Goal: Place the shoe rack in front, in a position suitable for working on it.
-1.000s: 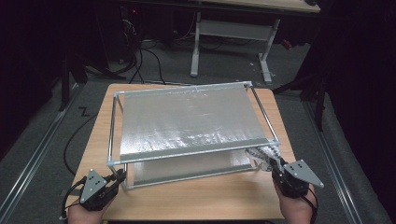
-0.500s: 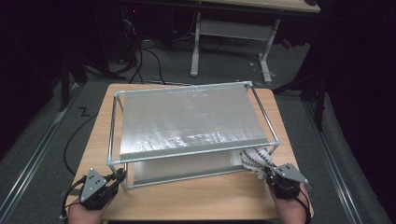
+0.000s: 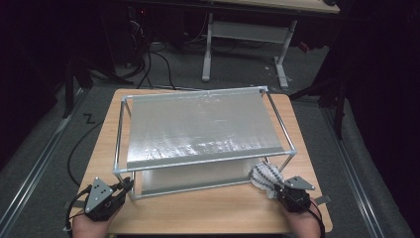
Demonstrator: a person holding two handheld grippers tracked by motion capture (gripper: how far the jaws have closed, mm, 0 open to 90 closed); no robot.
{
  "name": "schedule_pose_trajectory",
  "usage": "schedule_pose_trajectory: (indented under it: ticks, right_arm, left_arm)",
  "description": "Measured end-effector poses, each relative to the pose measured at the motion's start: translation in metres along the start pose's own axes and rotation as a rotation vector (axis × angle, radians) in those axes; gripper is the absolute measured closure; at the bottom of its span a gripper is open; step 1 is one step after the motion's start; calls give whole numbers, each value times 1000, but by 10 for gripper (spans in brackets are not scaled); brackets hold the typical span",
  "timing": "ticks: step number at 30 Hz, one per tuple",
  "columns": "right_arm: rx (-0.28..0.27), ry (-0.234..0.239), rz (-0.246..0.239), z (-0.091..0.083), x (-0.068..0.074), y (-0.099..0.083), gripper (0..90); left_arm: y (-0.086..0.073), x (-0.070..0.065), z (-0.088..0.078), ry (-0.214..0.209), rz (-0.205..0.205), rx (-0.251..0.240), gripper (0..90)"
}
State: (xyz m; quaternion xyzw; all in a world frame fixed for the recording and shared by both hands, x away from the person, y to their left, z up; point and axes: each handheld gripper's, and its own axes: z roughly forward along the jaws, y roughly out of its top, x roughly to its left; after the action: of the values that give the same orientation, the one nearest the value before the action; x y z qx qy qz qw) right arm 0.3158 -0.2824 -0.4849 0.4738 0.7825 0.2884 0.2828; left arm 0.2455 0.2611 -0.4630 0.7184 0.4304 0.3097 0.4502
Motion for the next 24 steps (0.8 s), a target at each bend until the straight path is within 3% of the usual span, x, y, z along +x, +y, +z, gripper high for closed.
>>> schedule_pose_trajectory:
  ticks: [7, 10, 11, 16, 21, 24]
  right_arm:
    - [-26, -33, 15, -23, -7, -9, 769]
    - [-40, -53, 47, -34, -17, -14, 769]
    - [-54, -79, 70, -41, -23, -17, 769]
    - [-95, -121, 122, -53, -34, -17, 769]
    - [-111, -120, 109, -51, -28, -9, 768]
    - [-97, -100, 82, -40, -20, 3, 768]
  left_arm:
    - [-3, 19, 0, 44, -73, -12, 797]
    - [-6, 28, -1, 62, -102, -16, 799]
    - [-6, 33, -2, 77, -115, -16, 799]
    - [-7, 39, -3, 93, -126, -15, 799]
    - [-7, 40, -2, 93, -131, -14, 799]
    - [-7, 42, -2, 82, -132, -15, 798]
